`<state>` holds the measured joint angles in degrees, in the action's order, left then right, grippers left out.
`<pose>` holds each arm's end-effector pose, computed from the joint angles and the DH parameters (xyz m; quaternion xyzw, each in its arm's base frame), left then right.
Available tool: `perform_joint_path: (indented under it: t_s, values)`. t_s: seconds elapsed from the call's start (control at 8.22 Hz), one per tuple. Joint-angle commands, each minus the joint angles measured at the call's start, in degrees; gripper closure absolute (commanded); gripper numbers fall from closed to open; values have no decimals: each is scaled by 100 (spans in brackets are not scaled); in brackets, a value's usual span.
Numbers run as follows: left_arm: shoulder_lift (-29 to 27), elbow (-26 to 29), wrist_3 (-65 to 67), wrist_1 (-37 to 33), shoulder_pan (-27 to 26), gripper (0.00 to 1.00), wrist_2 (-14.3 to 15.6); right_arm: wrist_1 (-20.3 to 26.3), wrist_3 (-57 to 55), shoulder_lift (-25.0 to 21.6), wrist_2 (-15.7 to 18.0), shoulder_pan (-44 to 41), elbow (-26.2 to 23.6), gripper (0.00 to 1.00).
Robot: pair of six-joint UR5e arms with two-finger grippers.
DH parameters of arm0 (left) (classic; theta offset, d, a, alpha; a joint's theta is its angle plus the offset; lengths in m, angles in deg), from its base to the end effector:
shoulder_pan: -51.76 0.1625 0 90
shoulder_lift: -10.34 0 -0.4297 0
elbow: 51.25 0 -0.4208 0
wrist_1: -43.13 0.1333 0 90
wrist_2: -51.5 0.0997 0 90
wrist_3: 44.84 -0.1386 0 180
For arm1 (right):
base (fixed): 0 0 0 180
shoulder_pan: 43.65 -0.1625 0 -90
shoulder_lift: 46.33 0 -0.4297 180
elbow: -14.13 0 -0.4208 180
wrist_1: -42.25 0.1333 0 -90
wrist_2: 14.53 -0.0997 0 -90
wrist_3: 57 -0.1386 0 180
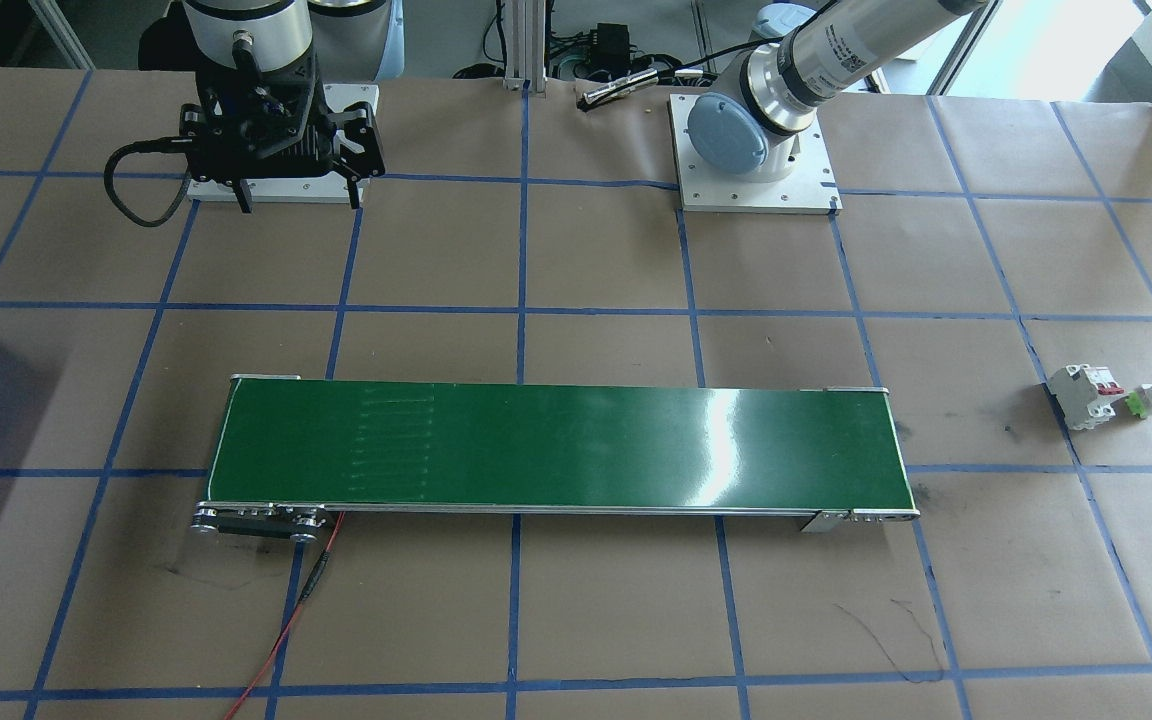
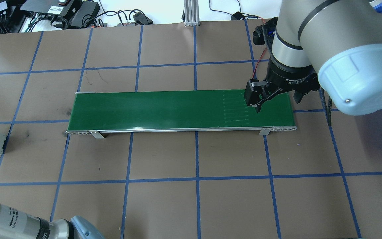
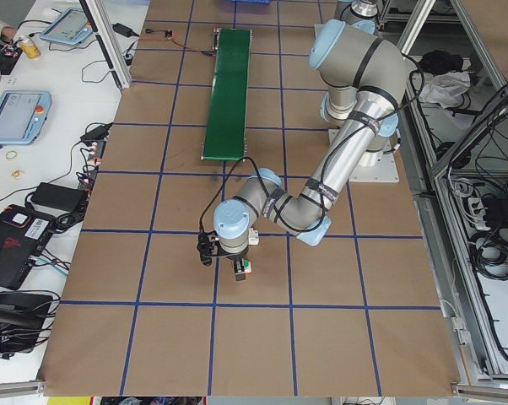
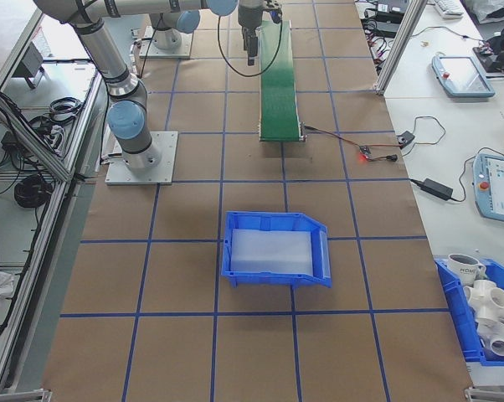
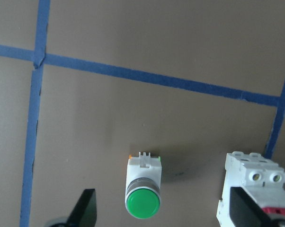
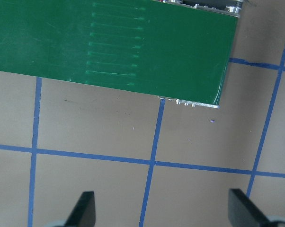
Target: Move button from left to right
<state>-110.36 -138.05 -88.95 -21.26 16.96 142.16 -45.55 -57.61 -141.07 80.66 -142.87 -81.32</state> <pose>0.4895 -0.5006 0.1959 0.0965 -0.9952 -0.0151 0.0088 0.1958 -0.4523 0.4426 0.0761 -0.9957 -0.0214 0.0473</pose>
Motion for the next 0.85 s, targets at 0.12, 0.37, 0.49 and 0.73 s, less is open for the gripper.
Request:
perform_joint_path:
  t_s: [0.12, 0.37, 0.49, 0.73]
  values:
    - [-85, -65, -431, -4, 0, 0, 14, 0, 0, 0, 0, 0, 0, 0]
    - [-103, -56, -528, -4, 0, 0, 23, 0, 0, 0, 0, 0, 0, 0]
    - [-129, -48, -572, -4, 0, 7, 23, 17, 0, 0, 0, 0, 0, 0]
    - [-226, -39, -581, 5, 0, 14, 555, 18, 0, 0, 0, 0, 0, 0]
